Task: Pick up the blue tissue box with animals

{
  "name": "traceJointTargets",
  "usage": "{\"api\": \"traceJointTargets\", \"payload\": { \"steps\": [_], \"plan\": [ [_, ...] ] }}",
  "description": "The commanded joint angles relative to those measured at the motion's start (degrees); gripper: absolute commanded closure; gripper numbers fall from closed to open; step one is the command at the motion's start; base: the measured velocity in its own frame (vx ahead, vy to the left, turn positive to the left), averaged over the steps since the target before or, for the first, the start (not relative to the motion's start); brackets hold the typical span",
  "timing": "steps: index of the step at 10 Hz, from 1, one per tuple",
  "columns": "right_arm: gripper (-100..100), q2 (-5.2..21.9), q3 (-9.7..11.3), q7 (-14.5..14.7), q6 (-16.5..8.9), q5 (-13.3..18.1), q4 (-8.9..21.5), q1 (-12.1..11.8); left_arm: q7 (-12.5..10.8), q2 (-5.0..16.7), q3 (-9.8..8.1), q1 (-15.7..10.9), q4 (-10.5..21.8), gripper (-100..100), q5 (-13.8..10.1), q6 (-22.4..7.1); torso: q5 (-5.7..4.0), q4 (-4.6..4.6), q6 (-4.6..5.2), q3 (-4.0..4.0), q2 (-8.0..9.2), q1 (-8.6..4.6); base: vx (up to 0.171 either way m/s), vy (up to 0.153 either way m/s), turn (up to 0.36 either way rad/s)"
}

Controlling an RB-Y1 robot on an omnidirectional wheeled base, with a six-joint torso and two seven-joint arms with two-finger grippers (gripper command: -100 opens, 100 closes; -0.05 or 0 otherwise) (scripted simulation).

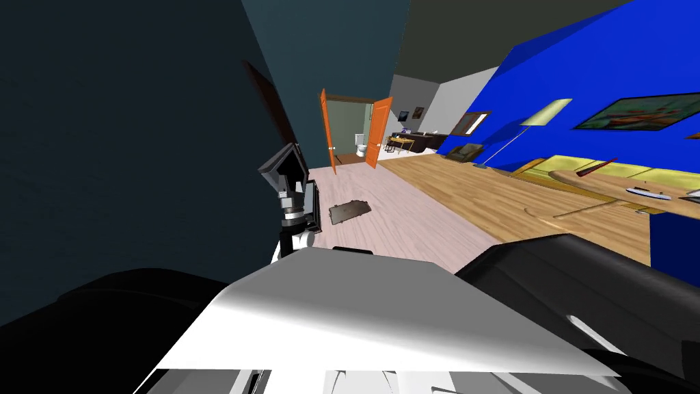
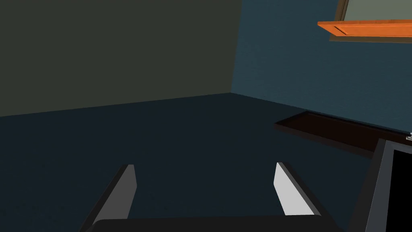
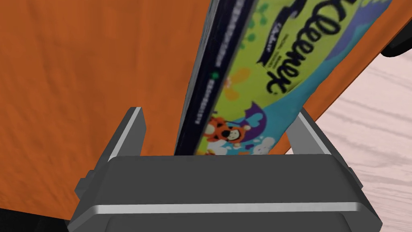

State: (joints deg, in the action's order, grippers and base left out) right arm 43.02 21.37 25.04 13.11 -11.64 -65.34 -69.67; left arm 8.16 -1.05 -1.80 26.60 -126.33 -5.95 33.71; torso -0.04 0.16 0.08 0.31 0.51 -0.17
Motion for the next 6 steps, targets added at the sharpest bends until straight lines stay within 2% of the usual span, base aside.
{"api": "traceJointTargets", "payload": {
  "steps": [1,2,3,4,5,6],
  "plan": [
    [-100,-0.2,-0.5,0.5,-1.7,-0.9,-2.9,-1.4,0.0,0.0,0.0,0.0,0.0,0,0.0,0.0,0.0,0.0,0.0,0.0,0.0,0.0,-0.08,0.019,0.107],
    [-100,-0.2,-0.5,0.5,-1.7,-0.9,-3.8,-1.4,0.0,0.0,-0.01,0.0,0.0,0,0.0,0.0,-0.02,-0.01,0.07,-0.04,-0.09,-0.08,-0.023,-0.002,-0.05],
    [-100,-1.9,-0.9,1.2,-4.5,-3.7,-5.9,-4.0,0.0,0.0,-0.02,0.0,0.0,0,0.0,0.0,-0.04,-0.04,0.07,-0.14,-0.26,-0.16,-0.102,0.045,0.314],
    [-100,-1.9,-0.9,1.2,-5.3,-4.7,-8.0,-4.2,0.0,0.0,0.0,0.0,0.0,0,0.0,0.0,-0.01,-0.03,0.0,-0.06,-0.09,-0.02,-0.135,0.043,0.44],
    [-100,-3.5,-1.4,1.9,-7.8,-6.8,-10.1,-6.6,0.0,0.0,0.0,0.0,0.0,0,0.0,0.0,-0.01,0.01,0.0,0.01,0.01,-0.03,-0.212,0.074,0.507],
    [-100,-3.5,-1.4,1.9,-8.9,-8.5,-12.2,-7.0,0.0,0.0,0.0,0.0,0.0,0,0.0,0.0,0.03,0.05,0.02,0.15,0.29,0.09,-0.175,0.066,0.411]
  ]
}}
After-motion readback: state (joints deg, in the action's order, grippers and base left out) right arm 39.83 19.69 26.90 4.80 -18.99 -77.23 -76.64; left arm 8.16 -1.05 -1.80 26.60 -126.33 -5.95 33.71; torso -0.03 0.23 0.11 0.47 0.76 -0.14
